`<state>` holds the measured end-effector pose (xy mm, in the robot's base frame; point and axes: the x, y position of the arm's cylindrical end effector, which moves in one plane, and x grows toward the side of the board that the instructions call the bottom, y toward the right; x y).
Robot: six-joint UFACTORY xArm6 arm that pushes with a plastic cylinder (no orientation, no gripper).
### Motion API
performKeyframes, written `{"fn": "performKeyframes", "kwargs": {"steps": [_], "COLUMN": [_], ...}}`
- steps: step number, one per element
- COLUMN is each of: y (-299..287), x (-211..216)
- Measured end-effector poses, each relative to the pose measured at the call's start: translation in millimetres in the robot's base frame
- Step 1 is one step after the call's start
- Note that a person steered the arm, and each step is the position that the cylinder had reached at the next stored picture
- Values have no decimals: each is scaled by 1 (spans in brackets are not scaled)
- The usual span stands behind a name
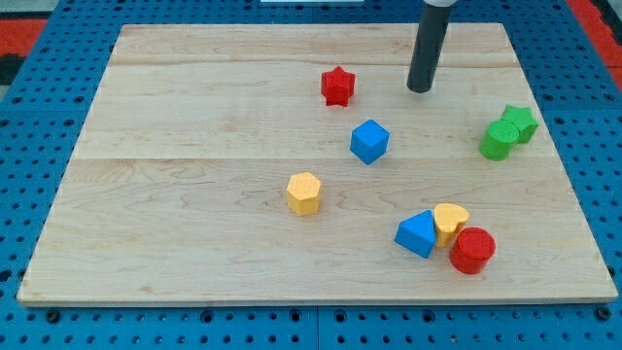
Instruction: Move the yellow heart in between the blue cube and blue triangle
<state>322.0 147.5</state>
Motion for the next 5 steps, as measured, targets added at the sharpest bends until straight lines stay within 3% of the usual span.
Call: {"fn": "performKeyframes", "kwargs": {"steps": [2, 3, 4, 5], "y": [98, 127, 100, 129], "x": [-17, -4, 33, 12]}}
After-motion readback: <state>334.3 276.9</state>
